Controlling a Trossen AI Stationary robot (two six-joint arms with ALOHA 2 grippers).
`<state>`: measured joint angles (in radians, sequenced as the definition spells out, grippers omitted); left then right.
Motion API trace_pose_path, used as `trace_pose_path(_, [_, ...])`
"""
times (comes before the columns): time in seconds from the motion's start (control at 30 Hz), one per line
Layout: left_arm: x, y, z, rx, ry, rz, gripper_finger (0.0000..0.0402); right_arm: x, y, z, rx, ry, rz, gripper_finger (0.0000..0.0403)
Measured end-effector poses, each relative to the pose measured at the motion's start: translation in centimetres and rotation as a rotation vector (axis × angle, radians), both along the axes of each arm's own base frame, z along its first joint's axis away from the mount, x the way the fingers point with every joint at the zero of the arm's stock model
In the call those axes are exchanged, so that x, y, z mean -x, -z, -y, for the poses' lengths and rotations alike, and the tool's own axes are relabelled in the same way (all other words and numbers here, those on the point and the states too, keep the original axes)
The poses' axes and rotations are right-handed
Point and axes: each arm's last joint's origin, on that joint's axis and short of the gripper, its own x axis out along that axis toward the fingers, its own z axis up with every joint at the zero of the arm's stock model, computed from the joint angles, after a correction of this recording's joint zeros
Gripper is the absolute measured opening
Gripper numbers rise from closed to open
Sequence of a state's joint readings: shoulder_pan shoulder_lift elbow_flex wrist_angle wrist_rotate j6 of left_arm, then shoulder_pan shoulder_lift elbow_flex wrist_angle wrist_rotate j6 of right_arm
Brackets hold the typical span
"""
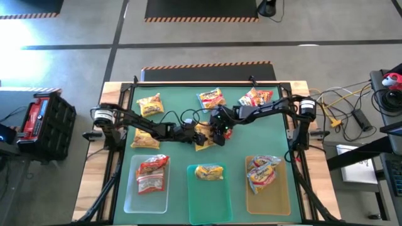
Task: Sort Maruchan noodles
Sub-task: Put the yellow noodle pack into green bin
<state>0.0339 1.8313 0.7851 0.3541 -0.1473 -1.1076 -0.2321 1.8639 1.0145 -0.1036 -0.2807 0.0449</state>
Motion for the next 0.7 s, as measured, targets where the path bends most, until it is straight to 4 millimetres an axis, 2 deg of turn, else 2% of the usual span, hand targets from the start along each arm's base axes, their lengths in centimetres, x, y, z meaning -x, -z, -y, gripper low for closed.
trace_pose_path(0.17, [0.0, 0.0, 0.1, 0.019, 0.022, 0.001, 0.0231, 0.4, -2.9, -0.1, 0.0, 0.001, 0.059, 0.016])
trace_pose_path(0.47, [-0.1, -0.5, 0.1, 0.021, 0.026, 0.025, 0.014, 2.3, -7.9, -0.3, 0.03, -0.008, 0.106, 0.016])
trace_pose_path(0.57, [0.0, -0.8, 0.1, 0.022, 0.029, 0.031, 0.0128, 3.0, -9.8, -0.5, 0.031, 0.001, 0.149, 0.016])
trace_pose_path(0.7, [0.2, -1.3, 0.1, 0.003, 0.071, 0.029, 0.0135, 4.1, -12.2, -0.7, 0.029, 0.026, 0.203, 0.016])
